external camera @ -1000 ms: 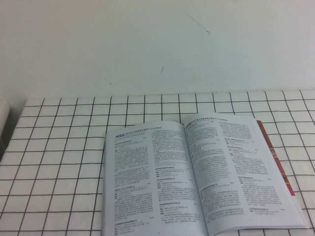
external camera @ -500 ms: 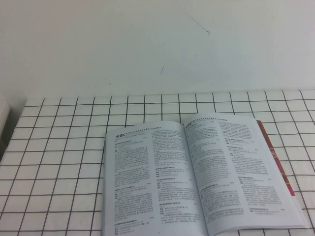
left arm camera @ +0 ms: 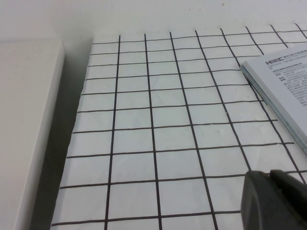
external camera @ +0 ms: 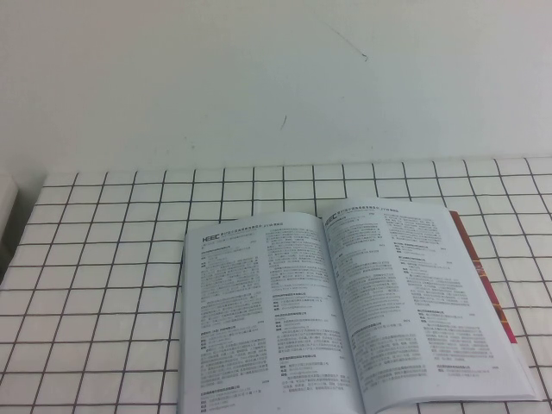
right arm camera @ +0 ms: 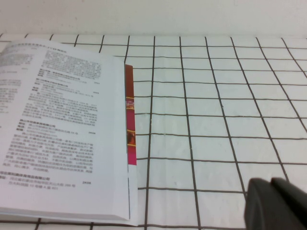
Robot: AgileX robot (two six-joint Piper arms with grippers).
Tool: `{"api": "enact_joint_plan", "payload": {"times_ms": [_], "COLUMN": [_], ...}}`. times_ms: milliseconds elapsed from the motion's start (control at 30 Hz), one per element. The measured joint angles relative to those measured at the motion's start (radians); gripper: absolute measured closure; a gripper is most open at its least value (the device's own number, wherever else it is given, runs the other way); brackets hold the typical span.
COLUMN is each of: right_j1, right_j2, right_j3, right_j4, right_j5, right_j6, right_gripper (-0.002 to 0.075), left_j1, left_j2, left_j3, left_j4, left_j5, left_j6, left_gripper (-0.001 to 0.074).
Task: Close book
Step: 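Close the open booklet and leave it lying on the table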
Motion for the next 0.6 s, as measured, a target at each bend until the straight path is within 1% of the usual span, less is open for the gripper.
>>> {"api": "enact_joint_plan", "payload": {"times_ms": [133, 233, 300, 400, 500, 600], "right_j1": [0.0, 0.0, 0.0, 0.0, 0.0, 0.0], "right_j2": [0.0, 0.0, 0.0, 0.0, 0.0, 0.0], "right_j3": [0.0, 0.009, 0.009, 0.009, 0.009, 0.009], "right_j4": [0.0, -0.002, -0.002, -0.002, -0.002, -0.002], "right_j5": [-0.009, -0.074, -0.175, -0.399, -0.596, -0.77], "right_j6": [0.0, 0.0, 0.0, 0.0, 0.0, 0.0], "right_gripper": [0.0729, 0.0729, 0.0729, 0.0729, 0.0729, 0.0729], "left_j1": [0.0, 0.0, 0.0, 0.0, 0.0, 0.0], "left_j2": [0.0, 0.0, 0.0, 0.0, 0.0, 0.0], "left_j3": [0.01, 0.012, 0.012, 0.012, 0.012, 0.012], "left_j4": [-0.023, -0.053, -0.092, -0.167, -0.22, -0.238], "left_j5": [-0.055, -0.145, -0.245, -0.429, -0.616, -0.752], "left_j6": [0.0, 0.0, 0.0, -0.017, -0.092, -0.127], "left_gripper": [0.0738, 0.0738, 0.0738, 0.0738, 0.0738, 0.0738]}}
